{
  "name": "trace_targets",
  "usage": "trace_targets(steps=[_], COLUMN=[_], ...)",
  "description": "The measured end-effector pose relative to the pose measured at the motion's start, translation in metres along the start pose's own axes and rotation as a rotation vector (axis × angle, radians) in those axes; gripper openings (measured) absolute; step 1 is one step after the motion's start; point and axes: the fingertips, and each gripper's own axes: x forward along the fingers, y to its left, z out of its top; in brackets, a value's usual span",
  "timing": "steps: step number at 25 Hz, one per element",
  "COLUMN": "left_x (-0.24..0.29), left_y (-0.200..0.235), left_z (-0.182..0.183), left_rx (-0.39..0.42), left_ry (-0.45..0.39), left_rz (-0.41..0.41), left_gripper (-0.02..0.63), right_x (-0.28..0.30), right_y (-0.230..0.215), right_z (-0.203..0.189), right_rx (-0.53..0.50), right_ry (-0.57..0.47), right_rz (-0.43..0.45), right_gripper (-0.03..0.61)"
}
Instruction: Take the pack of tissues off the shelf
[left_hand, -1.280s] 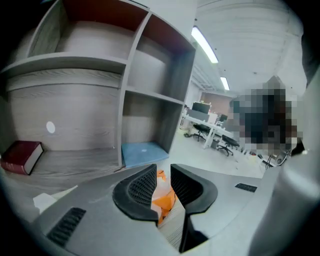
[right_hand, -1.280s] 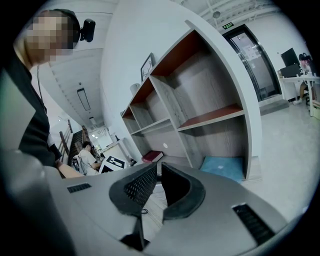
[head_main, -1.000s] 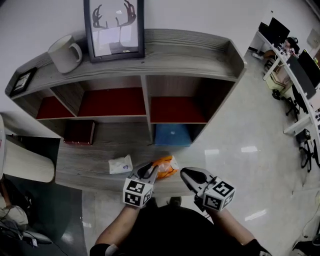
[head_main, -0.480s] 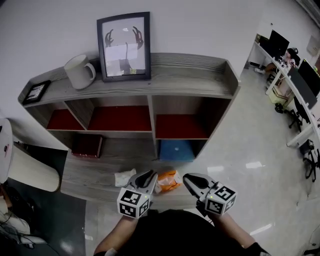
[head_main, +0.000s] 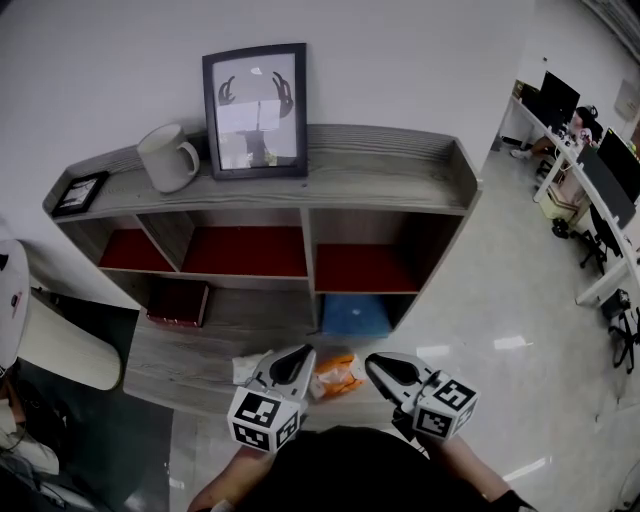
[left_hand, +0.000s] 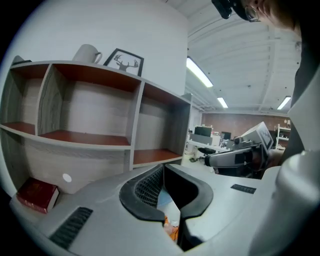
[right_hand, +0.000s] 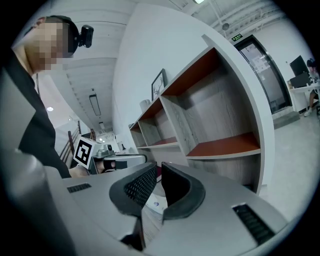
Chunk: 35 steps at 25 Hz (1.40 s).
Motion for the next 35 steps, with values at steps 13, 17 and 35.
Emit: trace_targets(steps=[13,17,35], left_x=[-0.023,-0.031,-0.053], left_y=[-0.005,-0.004,-0.011], left_z=[0.047,0.053,0.06], left_rx=[0.017,0.029,0.031], left_ry=[-0.108,-0.124,-0.146], left_rz=[-0.003,0.014,0.051], left_gripper=[0.017,0.017,0.017], right_x=[-0.01,-0.017,-0.033], right_y=[0.029,0.031,0.033], right_z=[0.055,0.064,0.059], right_rx=[-0.134,-0.169,-0.268], right_ry=[-0.142,-0.165,-0.151], right_rz=[0.052,0.037,0.007], right_gripper=[0.031,0.026,0.017])
